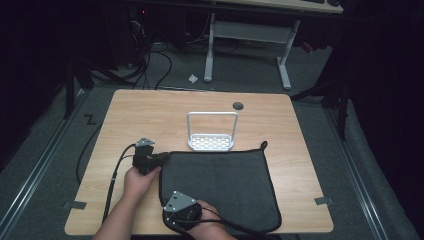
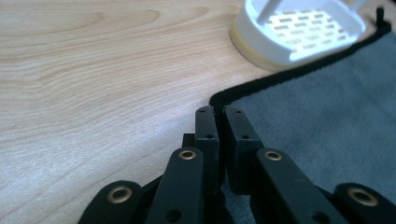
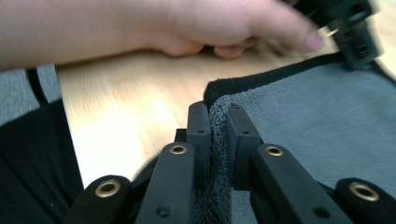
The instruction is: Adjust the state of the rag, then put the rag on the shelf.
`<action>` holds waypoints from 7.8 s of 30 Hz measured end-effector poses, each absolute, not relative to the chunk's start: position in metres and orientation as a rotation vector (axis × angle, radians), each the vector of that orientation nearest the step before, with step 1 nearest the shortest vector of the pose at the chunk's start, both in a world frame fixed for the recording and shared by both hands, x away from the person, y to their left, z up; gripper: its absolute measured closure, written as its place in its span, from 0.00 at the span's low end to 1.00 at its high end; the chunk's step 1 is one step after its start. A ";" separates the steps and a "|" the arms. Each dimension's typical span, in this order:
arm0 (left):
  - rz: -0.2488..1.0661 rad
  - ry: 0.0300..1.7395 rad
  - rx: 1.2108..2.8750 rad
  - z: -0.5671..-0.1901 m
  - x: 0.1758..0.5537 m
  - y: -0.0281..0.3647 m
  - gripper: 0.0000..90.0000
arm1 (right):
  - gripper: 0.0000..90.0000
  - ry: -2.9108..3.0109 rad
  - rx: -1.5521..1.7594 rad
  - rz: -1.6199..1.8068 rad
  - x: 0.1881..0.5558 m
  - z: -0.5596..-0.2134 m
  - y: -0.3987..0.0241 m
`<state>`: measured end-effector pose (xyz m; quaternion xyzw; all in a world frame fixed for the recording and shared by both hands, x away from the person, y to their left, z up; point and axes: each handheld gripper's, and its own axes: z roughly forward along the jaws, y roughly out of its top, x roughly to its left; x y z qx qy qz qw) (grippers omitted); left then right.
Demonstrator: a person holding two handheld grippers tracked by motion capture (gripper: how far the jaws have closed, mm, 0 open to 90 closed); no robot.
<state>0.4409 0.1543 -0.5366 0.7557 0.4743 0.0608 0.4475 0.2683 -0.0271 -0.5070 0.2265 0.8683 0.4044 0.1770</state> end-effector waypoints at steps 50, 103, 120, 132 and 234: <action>0.270 1.213 1.670 -0.479 0.414 0.174 0.95 | 0.91 2.293 0.583 1.341 0.250 -0.452 -0.035; 0.089 0.998 1.863 -0.497 0.417 0.010 0.57 | 0.68 2.139 1.044 1.155 0.246 -0.498 -0.216; 0.116 1.010 1.931 -0.519 0.351 0.089 0.63 | 0.71 2.185 1.082 1.118 0.267 -0.508 -0.212; 0.165 0.972 2.040 -0.533 0.347 0.079 0.92 | 0.92 2.260 1.149 0.946 0.335 -0.515 -0.199; 0.211 1.040 1.823 -0.517 0.389 0.082 0.91 | 0.86 2.175 1.185 1.141 0.362 -0.509 -0.191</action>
